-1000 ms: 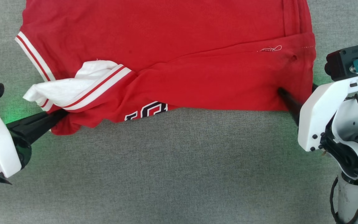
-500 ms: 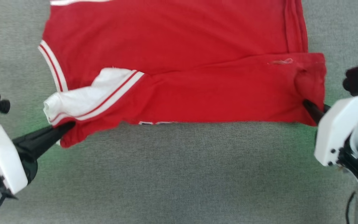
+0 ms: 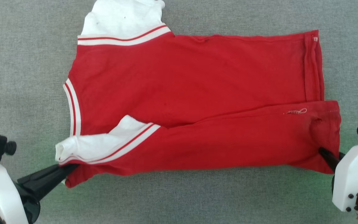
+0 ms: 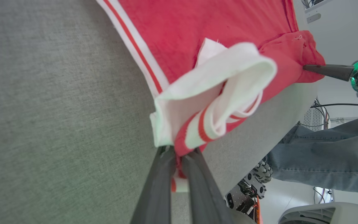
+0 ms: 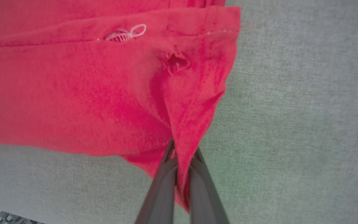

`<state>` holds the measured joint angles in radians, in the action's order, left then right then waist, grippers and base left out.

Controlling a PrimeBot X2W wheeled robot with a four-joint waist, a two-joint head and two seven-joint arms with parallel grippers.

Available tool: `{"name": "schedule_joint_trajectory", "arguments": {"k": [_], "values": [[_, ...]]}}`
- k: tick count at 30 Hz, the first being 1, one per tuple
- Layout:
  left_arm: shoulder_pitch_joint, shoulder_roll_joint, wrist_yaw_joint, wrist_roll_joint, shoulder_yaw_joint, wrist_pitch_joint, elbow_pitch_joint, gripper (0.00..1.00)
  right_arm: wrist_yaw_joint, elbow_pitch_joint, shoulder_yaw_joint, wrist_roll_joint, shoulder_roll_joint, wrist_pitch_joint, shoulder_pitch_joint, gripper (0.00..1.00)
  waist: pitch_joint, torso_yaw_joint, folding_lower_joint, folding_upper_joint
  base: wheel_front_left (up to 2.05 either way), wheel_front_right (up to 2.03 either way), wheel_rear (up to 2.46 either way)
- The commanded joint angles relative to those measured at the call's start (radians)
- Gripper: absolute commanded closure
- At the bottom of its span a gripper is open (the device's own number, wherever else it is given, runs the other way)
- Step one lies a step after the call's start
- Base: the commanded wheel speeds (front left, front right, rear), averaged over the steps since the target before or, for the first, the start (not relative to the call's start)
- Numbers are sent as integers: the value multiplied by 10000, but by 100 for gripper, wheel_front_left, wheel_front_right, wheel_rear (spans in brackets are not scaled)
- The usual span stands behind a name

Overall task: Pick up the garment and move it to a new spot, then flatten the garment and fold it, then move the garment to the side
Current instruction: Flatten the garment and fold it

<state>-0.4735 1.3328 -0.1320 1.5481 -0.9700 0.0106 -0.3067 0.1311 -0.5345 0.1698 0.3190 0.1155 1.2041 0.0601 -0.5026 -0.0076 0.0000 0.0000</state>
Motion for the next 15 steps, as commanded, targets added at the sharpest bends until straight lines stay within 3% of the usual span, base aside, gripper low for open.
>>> {"name": "schedule_joint_trajectory", "arguments": {"k": [1, 3, 4, 5, 6, 7, 8, 9, 10, 11, 15], "values": [[126, 65, 28, -81, -23, -90, -32, 100, -4, -48, 17, 41, 12, -65, -92, 100, -7, -18, 0, 0, 0, 0, 0], [218, 80, 28, -104, -77, -241, -113, 100, -4, -100, -9, 74, -31, -95, -179, 100, -8, -39, 0, 0, 0, 0, 0], [251, 87, 28, -124, -95, -310, -134, 100, -4, -111, -23, 69, -31, -167, -200, 92, -3, -48, 0, 0, 0, 0, 0], [255, 60, 28, -133, -103, -362, -125, 98, -4, -112, -14, 57, -43, -254, -183, 57, 3, -55, 0, 0, 0, 0, 0], [252, 32, 28, -153, -115, -422, -96, 86, -4, -71, -26, 71, -60, -288, -179, 17, 15, -63, 0, 0, 0, 0, 0], [241, 8, 28, -206, -124, -493, -65, 73, -4, -47, -68, 73, -35, -326, -176, 0, 29, -71, 0, 0, 0, 0, 0], [221, -31, 28, -260, -118, -615, -40, 58, -4, -82, -91, 59, 19, -459, -139, 0, 45, -74, 0, 0, 0, 0, 0], [221, -64, 28, -272, -118, -722, -22, 27, -4, -86, -83, 85, 6, -574, -97, 0, 64, -82, 0, 0, 0, 0, 0], [234, -87, 28, -282, -133, -819, -12, 7, -4, -75, -62, 98, -10, -672, -83, 0, 88, -91, 0, 0, 0, 0, 0], [243, -91, 28, -324, -143, -928, 5, 0, -4, -113, -27, 87, -1, -816, -61, 0, 112, -97, 0, 0, 0, 0, 0], [233, 9, 28, -353, -65, -1499, 203, 0, -4, -266, 145, -20, -93, -1840, 268, 0, 206, -153, 0, 0, 0, 0, 0]]}}
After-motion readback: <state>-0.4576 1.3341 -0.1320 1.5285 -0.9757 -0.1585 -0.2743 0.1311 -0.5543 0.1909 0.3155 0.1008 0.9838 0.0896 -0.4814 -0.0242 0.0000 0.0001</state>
